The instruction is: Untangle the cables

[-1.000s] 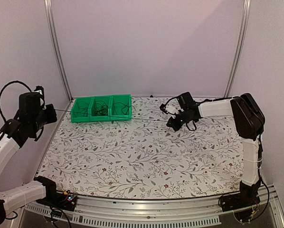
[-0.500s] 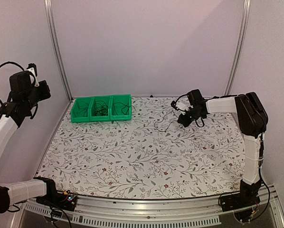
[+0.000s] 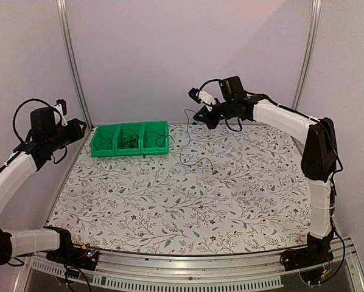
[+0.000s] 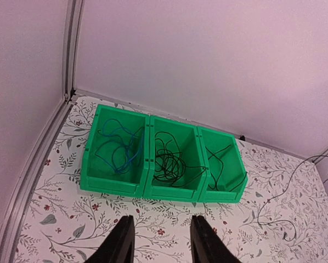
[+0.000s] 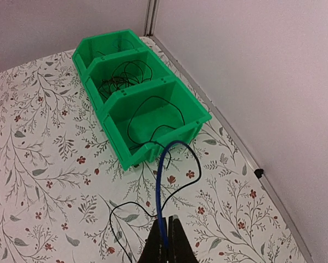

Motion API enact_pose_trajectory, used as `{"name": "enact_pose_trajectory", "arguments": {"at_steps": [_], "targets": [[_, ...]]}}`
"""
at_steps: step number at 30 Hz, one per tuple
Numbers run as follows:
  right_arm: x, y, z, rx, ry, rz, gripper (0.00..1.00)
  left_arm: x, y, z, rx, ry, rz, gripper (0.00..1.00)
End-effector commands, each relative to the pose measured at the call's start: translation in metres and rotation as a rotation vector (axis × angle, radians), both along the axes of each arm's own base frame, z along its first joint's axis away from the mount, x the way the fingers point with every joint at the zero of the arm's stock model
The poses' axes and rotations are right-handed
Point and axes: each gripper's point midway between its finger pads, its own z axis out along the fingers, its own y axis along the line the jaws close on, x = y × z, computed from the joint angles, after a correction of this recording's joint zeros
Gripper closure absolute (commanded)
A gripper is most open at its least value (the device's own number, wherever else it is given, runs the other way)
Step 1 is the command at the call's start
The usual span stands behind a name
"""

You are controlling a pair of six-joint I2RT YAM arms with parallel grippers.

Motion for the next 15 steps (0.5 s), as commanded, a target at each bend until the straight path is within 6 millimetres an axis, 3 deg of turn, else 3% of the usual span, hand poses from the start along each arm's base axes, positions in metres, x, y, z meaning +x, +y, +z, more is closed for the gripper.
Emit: {"name": "enact_pose_trajectory", "arguments": {"at_steps": [1,3,9,15], "targets": [[-0.018,0.027,0.066,0.071,-0.109,0.065,1.0,-0.01,-0.007,-0.002,-0.045,-0.019,-0.021,0.66],[-0.017,0.037,0.085,0.099,-0.153,0.074,1.0,-0.014,-0.007,-0.005,-0.049,-0.015,-0.025,0.65],[0.005,0.056,0.119,0.186,-0.289,0.034,1.0,-0.025,-0.008,-0.012,-0.066,0.013,-0.027,0.65],[0.014,0.073,0.164,0.276,-0.541,0.008,1.0,-0.037,-0.009,-0.02,-0.094,0.034,-0.024,0.65]]}}
